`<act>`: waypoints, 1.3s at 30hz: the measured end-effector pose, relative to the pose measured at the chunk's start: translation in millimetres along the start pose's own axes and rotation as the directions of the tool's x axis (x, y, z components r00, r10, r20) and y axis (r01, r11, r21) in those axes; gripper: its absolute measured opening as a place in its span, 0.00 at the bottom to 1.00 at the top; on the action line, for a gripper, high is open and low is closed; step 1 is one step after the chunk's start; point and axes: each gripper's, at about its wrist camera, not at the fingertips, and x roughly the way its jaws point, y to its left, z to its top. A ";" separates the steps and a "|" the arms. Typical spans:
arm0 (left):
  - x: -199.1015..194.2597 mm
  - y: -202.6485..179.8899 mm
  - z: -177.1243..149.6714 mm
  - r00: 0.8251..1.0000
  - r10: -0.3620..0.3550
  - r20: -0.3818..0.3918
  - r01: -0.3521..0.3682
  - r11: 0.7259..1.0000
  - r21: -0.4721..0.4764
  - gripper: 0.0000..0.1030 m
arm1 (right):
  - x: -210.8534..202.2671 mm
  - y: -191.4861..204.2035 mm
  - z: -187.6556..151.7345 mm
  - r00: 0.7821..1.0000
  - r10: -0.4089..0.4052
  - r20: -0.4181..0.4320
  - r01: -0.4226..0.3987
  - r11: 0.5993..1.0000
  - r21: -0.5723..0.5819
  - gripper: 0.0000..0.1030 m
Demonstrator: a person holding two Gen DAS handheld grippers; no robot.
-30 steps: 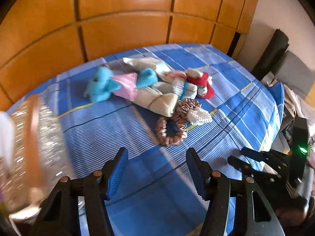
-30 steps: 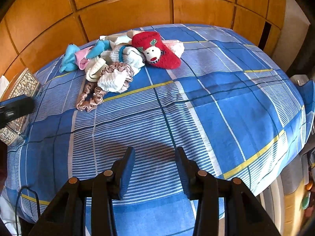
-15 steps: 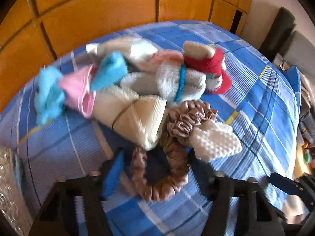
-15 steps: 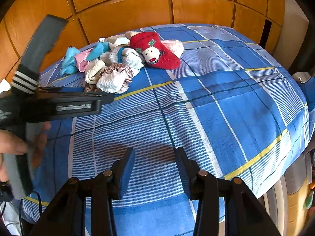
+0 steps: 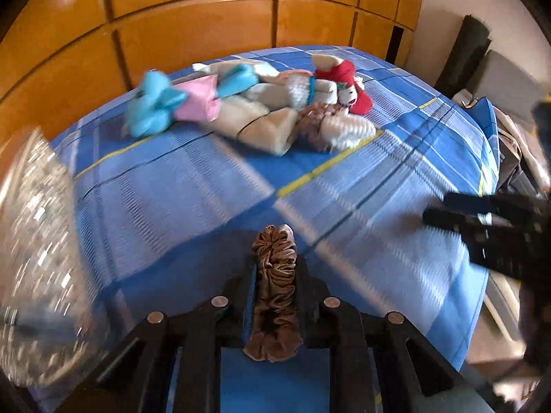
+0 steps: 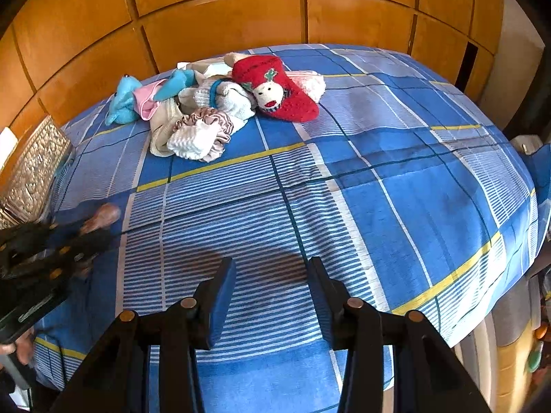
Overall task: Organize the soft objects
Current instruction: 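Move the left tool to the brown scrunchie and grasp it, then grasp the teal bear with the right tool while the left tool holds the scrunchie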
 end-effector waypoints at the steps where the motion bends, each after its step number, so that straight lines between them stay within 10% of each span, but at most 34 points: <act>1: -3.8 0.4 -5.8 1.000 0.022 0.005 -0.023 1.000 0.017 0.20 | -0.3 1.6 -0.6 1.000 -0.005 0.002 0.005 1.000 -0.008 0.42; 12: -31.6 28.8 -47.5 0.998 0.023 0.051 -0.022 0.999 -0.038 0.19 | -18.2 29.8 31.8 0.992 0.125 0.017 -0.121 0.980 -0.155 0.41; 23: -33.2 36.1 -57.8 0.995 -0.013 0.102 0.022 0.996 -0.086 0.19 | 0.7 127.7 127.0 0.982 0.185 0.029 -0.136 0.811 -0.568 0.48; 36: -35.9 48.5 -64.6 0.988 -0.082 0.133 0.099 0.987 -0.126 0.19 | 111.0 210.8 176.4 1.000 0.004 -0.003 -0.004 0.571 -0.821 0.60; 39: -36.5 49.6 -65.2 0.987 -0.086 0.135 0.104 0.986 -0.131 0.19 | 125.7 217.7 178.3 1.000 0.009 -0.024 -0.025 0.582 -0.813 0.57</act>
